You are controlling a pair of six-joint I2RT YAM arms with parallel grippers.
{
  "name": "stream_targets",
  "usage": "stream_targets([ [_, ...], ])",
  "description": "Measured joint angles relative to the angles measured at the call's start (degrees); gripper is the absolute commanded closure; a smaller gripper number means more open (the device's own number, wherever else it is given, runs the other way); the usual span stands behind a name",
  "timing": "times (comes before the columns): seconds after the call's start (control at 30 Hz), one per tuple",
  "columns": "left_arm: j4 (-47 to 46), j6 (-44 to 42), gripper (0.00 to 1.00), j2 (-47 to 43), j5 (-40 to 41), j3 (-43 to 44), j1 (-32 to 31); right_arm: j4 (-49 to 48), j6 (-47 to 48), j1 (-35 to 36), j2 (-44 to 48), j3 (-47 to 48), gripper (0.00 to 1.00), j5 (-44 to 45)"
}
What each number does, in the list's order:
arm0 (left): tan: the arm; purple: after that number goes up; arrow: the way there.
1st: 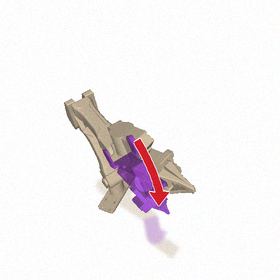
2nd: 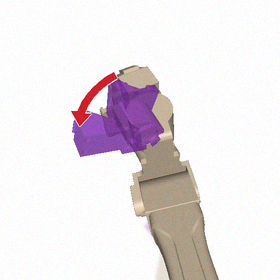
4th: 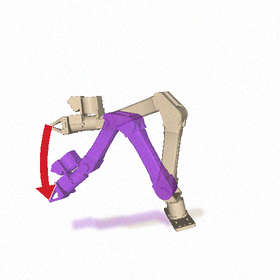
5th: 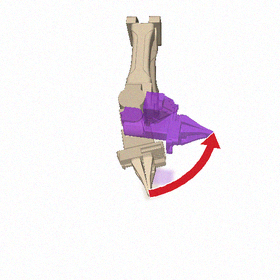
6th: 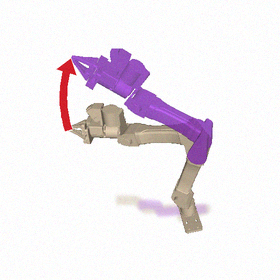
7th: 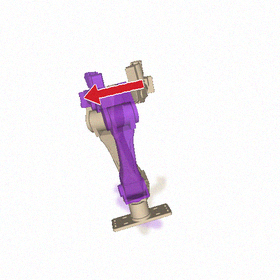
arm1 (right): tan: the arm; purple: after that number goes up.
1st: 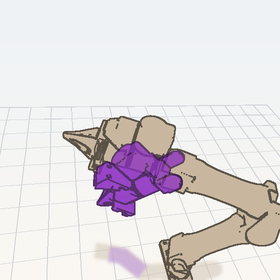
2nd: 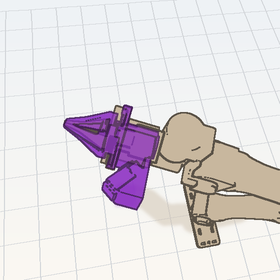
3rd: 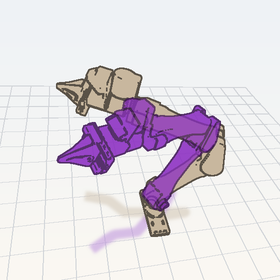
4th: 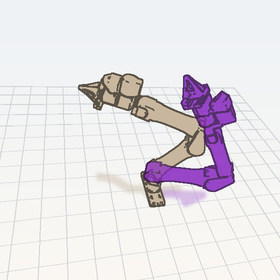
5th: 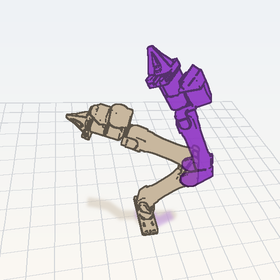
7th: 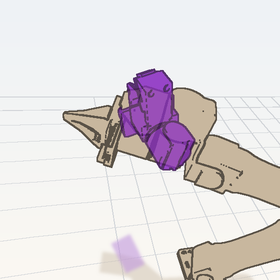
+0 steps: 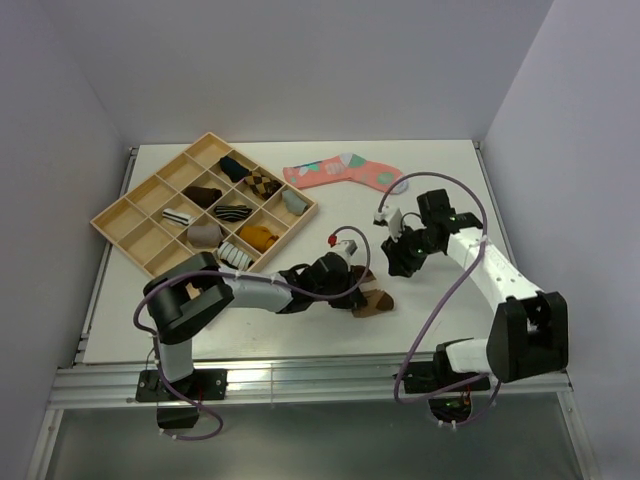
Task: Roll the socks
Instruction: Roll the sock at the center of the board.
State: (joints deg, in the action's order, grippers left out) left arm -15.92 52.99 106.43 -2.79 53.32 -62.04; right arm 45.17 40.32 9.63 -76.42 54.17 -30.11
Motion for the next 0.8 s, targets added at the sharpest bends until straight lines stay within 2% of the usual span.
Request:
stream_targets([
  [0.17,3.0,0.6,1.0,-0.1,-4.9,0.6,2.4,1.1,5.9,0.0,6.2,-5.3,0.52,-2.2],
  [0.47,4.8,0.5,1.0,4.3,-18.0,3.7,8.4,2.0,17.7,1.9,18.3,-14.5,0.44,-4.9],
  [0.63,7.0,-0.1,1.0,6.3,-22.5,6.1,10.1,2.9,22.8,5.4,19.2,-15.2,0.43,-6.6],
  [0.8,9.8,-0.9,1.0,7.6,-24.8,8.3,10.9,1.4,23.7,11.5,17.6,-16.8,0.43,-6.1],
])
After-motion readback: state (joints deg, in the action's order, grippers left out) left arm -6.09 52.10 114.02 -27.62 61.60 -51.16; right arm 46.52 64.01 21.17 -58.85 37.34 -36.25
